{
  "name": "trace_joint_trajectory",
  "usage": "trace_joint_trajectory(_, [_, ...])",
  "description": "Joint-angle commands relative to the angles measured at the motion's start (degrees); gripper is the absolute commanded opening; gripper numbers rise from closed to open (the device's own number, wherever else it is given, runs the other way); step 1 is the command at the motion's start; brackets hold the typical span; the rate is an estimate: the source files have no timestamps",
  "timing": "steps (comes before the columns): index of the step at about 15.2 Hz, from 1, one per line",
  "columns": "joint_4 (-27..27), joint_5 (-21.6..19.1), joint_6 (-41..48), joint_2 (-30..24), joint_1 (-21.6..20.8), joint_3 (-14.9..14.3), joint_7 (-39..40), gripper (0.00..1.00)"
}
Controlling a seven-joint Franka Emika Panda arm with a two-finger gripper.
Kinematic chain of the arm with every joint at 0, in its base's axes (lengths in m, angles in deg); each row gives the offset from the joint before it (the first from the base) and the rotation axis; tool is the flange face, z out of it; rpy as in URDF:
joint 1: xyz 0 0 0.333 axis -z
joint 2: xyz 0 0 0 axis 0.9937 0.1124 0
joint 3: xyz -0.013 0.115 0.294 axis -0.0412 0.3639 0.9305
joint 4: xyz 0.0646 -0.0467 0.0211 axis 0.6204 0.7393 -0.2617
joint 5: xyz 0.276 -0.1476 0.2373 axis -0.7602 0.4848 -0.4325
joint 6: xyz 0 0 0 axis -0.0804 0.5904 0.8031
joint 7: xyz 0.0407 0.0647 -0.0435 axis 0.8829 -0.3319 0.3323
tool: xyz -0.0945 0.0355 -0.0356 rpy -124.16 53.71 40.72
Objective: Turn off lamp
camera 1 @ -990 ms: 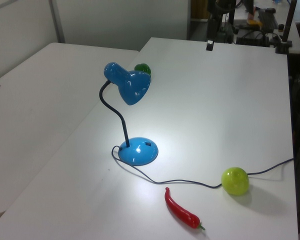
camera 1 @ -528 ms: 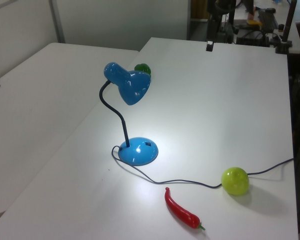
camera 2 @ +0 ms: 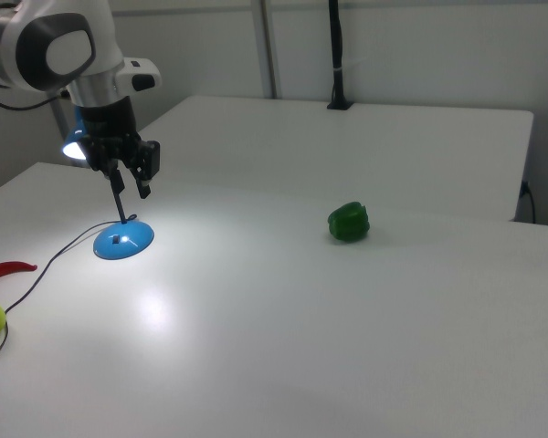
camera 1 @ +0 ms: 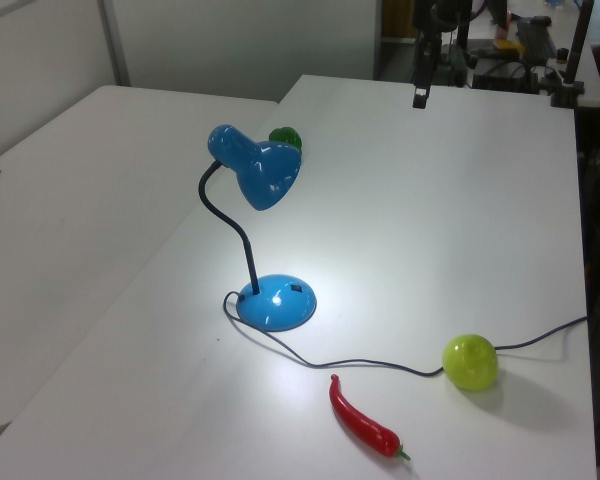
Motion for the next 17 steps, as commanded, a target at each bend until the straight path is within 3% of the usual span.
trace_joint_trajectory(1, [0.4, 0.0, -0.8, -0.2, -0.4, 0.0, 1.4, 0.16])
trace_joint_trajectory(5, [0.6, -0.1, -1.0, -0.1, -0.4, 0.1, 1.4, 0.00])
trace_joint_trajectory(14, [2.5, -2.0, -4.4, 2.3, -2.4, 0.5, 1.0, 0.00])
trace_joint_trajectory(17, [4.2, -2.1, -8.0, 3.7, -2.6, 2.7, 0.4, 0.00])
